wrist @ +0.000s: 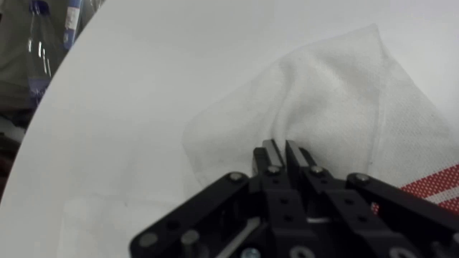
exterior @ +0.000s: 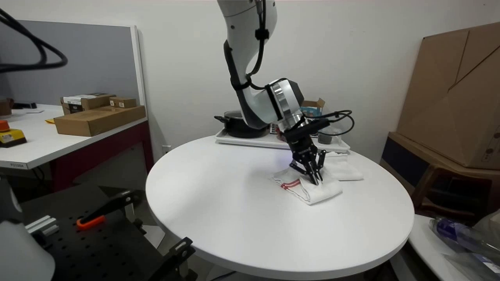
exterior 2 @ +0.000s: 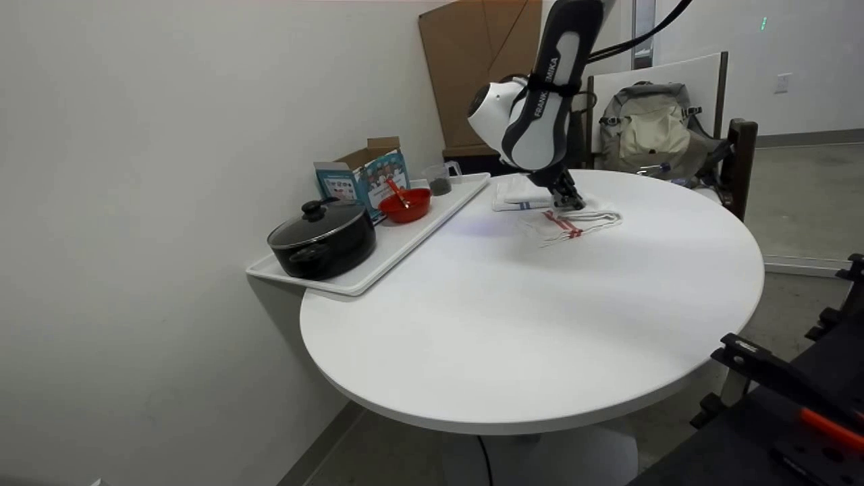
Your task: Use the red and white towel to wipe the tabletop
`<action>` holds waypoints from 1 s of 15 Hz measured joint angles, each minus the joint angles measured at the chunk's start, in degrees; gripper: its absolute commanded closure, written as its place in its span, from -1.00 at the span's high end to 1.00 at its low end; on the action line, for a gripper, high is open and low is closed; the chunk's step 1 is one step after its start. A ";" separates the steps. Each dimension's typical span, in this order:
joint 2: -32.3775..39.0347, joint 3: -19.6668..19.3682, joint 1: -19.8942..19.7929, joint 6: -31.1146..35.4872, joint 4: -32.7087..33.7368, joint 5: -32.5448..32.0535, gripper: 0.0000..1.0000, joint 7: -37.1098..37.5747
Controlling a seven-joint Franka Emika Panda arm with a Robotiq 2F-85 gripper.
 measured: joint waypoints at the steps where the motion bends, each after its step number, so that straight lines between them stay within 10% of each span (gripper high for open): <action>1: -0.53 -0.79 -0.84 0.02 -0.95 0.00 -0.83 0.00; 15: -15.98 1.07 0.20 1.39 -35.84 -10.71 -0.83 0.34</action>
